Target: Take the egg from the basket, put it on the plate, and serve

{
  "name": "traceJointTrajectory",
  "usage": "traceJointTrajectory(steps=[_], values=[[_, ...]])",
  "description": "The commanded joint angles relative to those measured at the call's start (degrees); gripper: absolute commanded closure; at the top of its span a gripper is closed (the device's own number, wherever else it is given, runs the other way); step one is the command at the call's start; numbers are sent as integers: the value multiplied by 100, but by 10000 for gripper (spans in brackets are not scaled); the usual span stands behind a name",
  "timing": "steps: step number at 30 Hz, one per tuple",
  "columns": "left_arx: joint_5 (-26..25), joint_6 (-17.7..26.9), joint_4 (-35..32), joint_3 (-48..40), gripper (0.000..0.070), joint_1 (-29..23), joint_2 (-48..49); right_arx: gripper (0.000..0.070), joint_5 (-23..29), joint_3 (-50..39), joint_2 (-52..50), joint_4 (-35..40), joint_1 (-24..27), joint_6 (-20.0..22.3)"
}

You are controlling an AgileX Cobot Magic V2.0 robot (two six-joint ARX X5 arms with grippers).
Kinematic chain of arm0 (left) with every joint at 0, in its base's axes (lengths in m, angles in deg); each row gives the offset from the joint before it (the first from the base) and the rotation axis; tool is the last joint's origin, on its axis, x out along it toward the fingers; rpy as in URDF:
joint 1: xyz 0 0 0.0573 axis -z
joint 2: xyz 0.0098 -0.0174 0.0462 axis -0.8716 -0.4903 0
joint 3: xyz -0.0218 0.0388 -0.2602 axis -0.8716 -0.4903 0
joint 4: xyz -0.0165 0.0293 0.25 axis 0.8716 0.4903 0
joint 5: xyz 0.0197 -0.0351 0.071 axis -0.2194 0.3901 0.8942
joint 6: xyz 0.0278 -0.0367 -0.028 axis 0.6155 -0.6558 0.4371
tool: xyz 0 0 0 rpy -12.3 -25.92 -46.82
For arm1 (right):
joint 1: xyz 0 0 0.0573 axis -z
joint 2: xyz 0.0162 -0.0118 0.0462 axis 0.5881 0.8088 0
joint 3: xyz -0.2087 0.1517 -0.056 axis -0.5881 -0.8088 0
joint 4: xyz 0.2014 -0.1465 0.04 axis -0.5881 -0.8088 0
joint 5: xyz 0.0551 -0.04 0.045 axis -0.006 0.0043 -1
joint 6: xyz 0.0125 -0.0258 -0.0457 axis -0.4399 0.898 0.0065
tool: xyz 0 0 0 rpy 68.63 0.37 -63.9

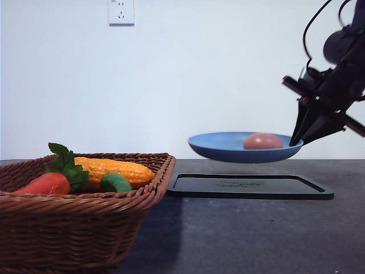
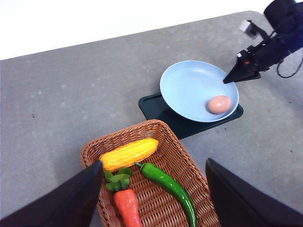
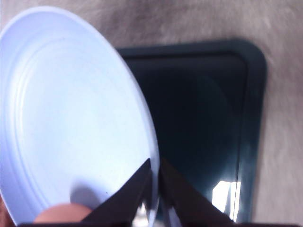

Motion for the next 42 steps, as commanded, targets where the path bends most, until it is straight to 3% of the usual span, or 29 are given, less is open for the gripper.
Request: traceJointTrajectory(steps=[1,10,17,19,23,25,34,37,39,42], values=[[33,-76,-52,87,256,46,-30,700,-59,243,256,7,-13,-39],[33,-161,-20,87,256,46,-34,700,-47,346,796,-75,-13,-92],[26,-229,38,87,256,46,-36,700,275,346,801,-185,-25,-45],[22,-289,67,87,256,46,-36,659,278,346,801,-258,-24,-1],[20,-334,143,87,256,46,-36,471,275,346,801,-291,-24,85],[20,-332,149,87,257,46,-36,433,275,348,801,-289,-22,84],[24,-167,130,87,257,46,-221,434,251,794,453,-1010,38,329],[24,40,-103,87,261,46,-449,498,304,898,89,-1267,54,358],[28,301,-434,87,307,46,-653,545,434,899,-225,-1382,57,369],[31,702,-861,87,469,45,-975,604,692,897,-713,-1636,41,450]])
